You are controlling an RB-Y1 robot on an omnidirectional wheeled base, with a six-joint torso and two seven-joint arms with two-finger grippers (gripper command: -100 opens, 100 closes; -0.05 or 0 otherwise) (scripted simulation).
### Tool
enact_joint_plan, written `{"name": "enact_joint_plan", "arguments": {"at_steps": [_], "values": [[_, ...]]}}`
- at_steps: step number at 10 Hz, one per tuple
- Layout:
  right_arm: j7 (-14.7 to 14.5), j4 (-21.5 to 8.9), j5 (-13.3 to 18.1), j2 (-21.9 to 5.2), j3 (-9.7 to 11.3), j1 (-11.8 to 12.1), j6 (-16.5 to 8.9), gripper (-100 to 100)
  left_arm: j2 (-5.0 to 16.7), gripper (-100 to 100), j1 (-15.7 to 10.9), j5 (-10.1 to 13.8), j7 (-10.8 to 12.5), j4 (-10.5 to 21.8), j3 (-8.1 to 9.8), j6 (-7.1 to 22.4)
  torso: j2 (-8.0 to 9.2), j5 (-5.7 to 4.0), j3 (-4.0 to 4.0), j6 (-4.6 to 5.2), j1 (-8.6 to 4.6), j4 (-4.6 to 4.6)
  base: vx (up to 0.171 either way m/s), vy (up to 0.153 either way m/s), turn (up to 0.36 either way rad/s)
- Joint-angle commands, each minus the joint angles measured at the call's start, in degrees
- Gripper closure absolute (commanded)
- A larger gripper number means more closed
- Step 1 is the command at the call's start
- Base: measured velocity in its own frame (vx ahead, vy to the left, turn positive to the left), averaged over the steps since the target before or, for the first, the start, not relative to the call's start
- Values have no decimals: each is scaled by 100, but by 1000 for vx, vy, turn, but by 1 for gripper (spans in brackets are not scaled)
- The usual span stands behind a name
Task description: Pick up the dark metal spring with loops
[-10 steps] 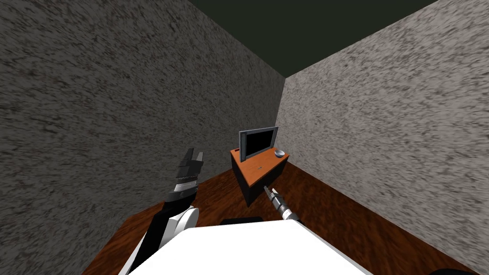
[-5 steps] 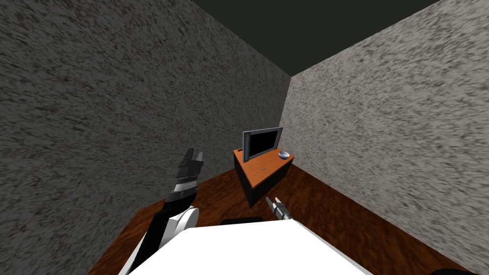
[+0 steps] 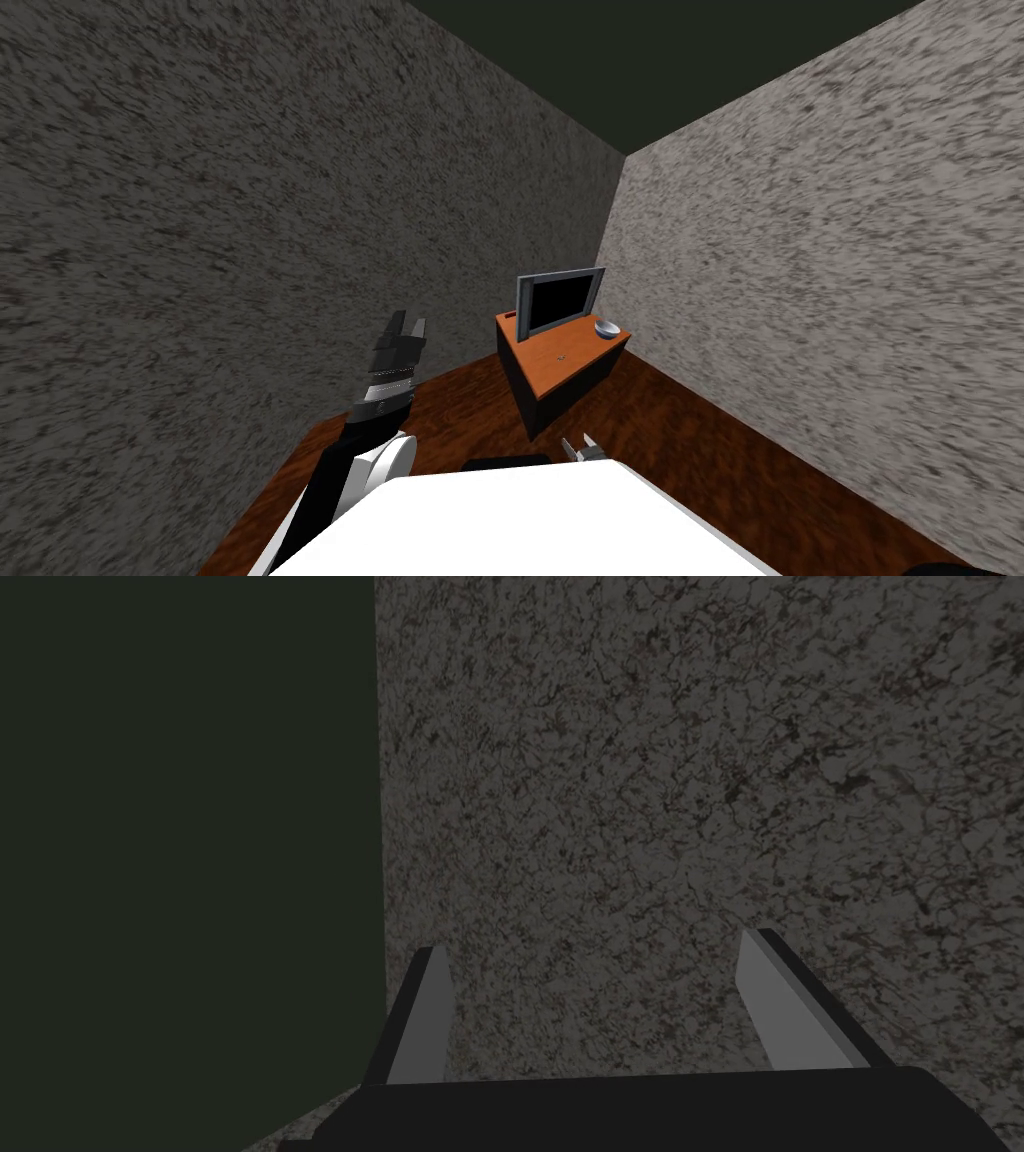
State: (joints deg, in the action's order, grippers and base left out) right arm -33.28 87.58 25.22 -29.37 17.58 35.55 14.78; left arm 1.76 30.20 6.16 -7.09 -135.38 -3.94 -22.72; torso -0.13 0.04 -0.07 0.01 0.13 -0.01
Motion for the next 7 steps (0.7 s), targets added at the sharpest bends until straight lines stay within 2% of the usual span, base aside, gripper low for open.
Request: {"name": "enact_joint_plan", "arguments": {"at_steps": [1,2,3,5,6,7], "values": [[-213,-286,229,-243,171,-66,-100,-100,0,0,0,0,0,0,0,0,0,0,0,0,0,0,64,60,208],[-213,-421,229,-243,171,-66,-100,-100,0,0,0,0,0,0,0,0,-9,1,-5,-3,5,-1,58,54,88],[-413,-694,439,-425,315,-136,-155,-100,0,0,0,0,0,0,0,0,-8,2,-5,1,4,-2,72,69,180],[-413,-785,439,-425,315,-136,-155,-100,0,0,0,0,0,0,0,0,-12,2,-7,1,4,-3,49,32,49],[-610,-992,651,-601,458,-213,-206,-100,0,0,0,0,0,0,0,0,0,-1,-1,2,-4,-1,40,49,201],[-610,-1097,651,-601,458,-213,-206,-100,0,0,0,0,0,0,0,0,-2,1,-1,-3,2,0,53,45,128]]}}
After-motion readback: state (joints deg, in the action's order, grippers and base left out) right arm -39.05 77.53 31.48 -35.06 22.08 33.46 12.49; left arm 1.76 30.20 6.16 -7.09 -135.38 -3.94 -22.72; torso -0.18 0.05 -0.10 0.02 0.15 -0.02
